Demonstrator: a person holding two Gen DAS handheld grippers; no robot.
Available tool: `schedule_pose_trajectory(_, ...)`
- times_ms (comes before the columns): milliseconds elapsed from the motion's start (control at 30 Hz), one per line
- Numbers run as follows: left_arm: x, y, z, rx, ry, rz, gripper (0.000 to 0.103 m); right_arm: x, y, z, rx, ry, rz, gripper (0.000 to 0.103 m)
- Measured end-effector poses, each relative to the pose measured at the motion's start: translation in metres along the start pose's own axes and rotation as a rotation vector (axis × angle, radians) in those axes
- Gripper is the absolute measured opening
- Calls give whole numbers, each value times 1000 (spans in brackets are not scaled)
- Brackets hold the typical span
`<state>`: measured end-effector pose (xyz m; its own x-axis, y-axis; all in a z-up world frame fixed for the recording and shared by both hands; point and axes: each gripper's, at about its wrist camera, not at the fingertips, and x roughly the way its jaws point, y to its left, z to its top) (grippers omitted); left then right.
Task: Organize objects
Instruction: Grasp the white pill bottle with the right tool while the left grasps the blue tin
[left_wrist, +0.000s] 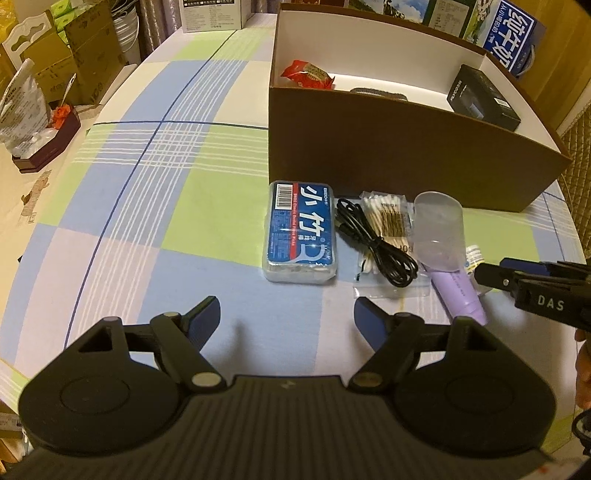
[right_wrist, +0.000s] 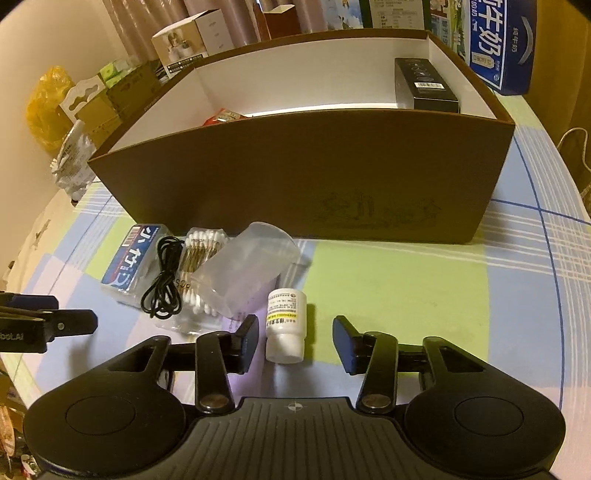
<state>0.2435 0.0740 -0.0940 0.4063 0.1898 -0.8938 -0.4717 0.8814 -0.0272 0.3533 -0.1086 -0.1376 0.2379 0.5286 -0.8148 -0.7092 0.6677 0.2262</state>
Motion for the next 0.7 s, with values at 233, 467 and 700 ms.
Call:
schedule_pose_trajectory(233,6,3,2,9,1,-6,76,12,2,2,-15,2,-16,34)
schedule_pose_trajectory(467,17,5,11,32,-8,-15,76,22,1,4,-40,18,-55,24)
schedule_pose_trajectory(700,33,-1,23,89,-21,-53,76,16,-22,5,23,6,-100,24)
